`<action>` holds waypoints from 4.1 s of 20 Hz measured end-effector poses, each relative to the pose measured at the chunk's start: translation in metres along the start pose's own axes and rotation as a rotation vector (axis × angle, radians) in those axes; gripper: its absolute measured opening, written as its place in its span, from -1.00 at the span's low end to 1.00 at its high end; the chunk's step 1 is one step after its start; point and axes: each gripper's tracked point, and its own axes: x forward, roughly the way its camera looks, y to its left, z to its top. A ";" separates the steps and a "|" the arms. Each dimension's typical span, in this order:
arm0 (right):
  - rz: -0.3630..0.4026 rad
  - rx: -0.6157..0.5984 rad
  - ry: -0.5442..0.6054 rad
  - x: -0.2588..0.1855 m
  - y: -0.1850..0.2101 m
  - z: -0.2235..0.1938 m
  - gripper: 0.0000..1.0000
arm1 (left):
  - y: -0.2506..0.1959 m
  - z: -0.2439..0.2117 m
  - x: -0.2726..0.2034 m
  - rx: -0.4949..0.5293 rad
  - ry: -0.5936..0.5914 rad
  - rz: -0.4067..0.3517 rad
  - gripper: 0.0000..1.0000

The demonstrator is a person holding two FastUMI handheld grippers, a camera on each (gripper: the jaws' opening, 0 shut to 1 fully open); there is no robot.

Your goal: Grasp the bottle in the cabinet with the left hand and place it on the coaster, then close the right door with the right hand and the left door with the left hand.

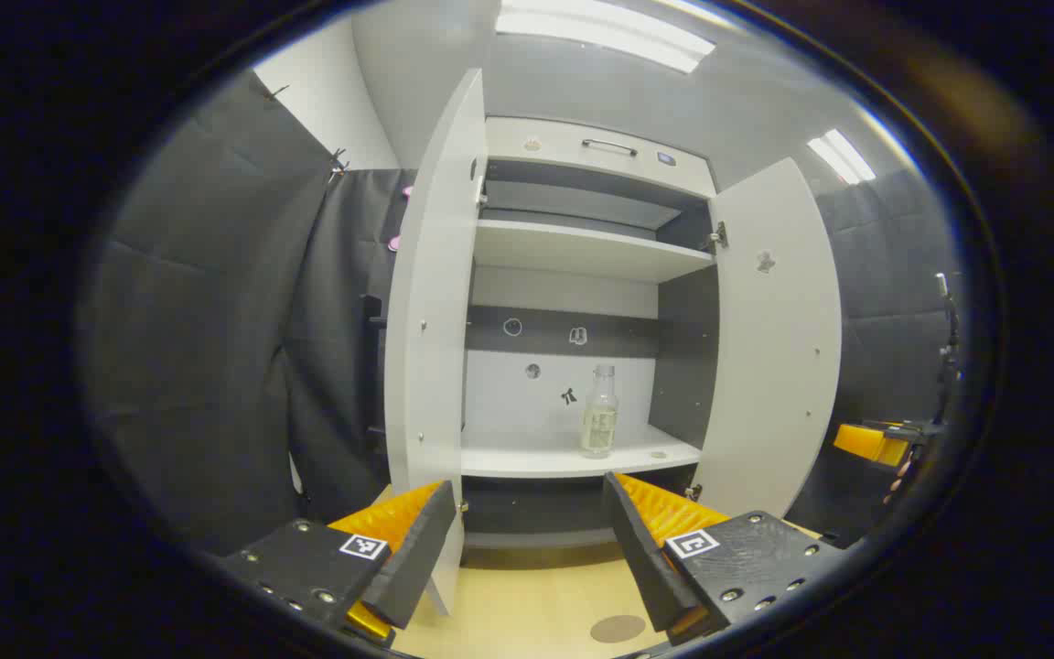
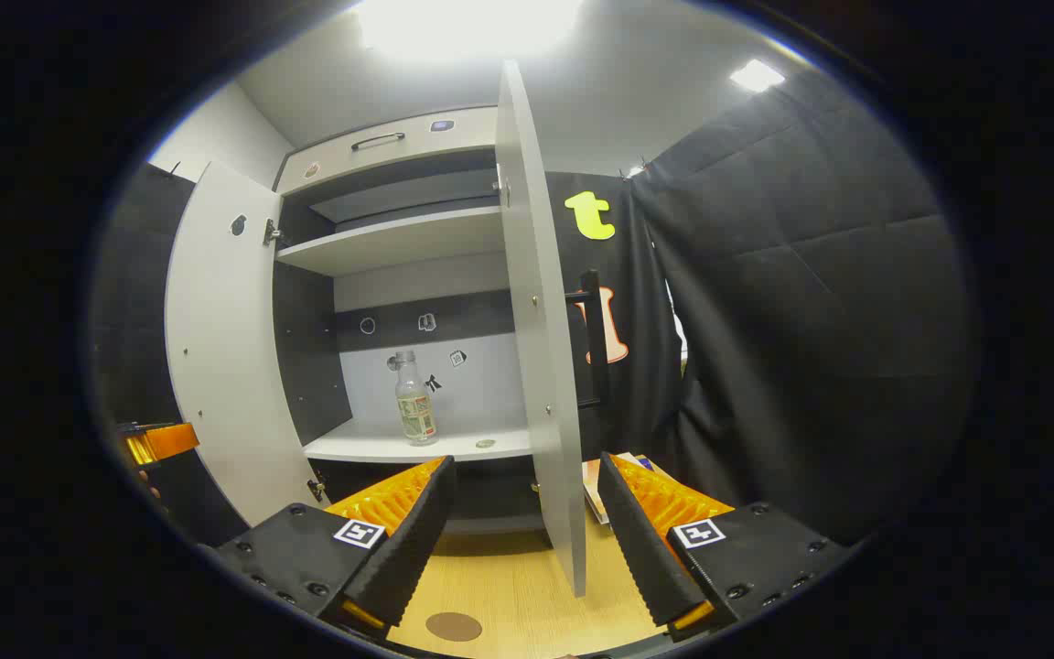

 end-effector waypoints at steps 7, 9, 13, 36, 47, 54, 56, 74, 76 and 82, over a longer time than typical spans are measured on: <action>0.003 -0.007 -0.011 0.004 0.008 0.001 0.96 | 0.007 -0.003 -0.005 -0.018 -0.007 0.012 0.87; 0.003 -0.013 -0.013 0.004 0.008 0.003 0.96 | 0.008 -0.005 -0.004 -0.014 -0.002 0.012 0.89; -0.005 -0.004 -0.023 0.006 0.008 0.009 0.96 | 0.007 -0.004 -0.001 -0.004 -0.001 0.006 0.88; -0.375 -0.009 -0.093 0.033 -0.135 0.051 0.93 | -0.080 0.031 0.190 -0.019 0.001 -0.199 0.88; -0.515 0.011 -0.124 0.056 -0.195 0.054 0.93 | -0.114 0.043 0.300 0.046 -0.018 -0.247 0.89; -0.596 0.014 -0.110 0.063 -0.226 0.046 0.96 | -0.126 0.022 0.358 0.065 0.016 -0.258 0.83; -0.606 0.026 -0.110 0.067 -0.230 0.045 0.93 | -0.130 0.018 0.372 0.066 0.028 -0.265 0.89; -0.642 0.013 -0.088 0.087 -0.256 0.037 0.93 | -0.157 0.006 0.426 0.087 0.040 -0.302 -0.17; -0.637 0.012 -0.090 0.088 -0.256 0.038 0.93 | -0.156 0.006 0.422 0.082 0.048 -0.292 -0.22; -0.614 0.016 -0.086 0.085 -0.252 0.036 0.93 | -0.145 0.029 0.391 0.088 0.018 -0.289 -0.37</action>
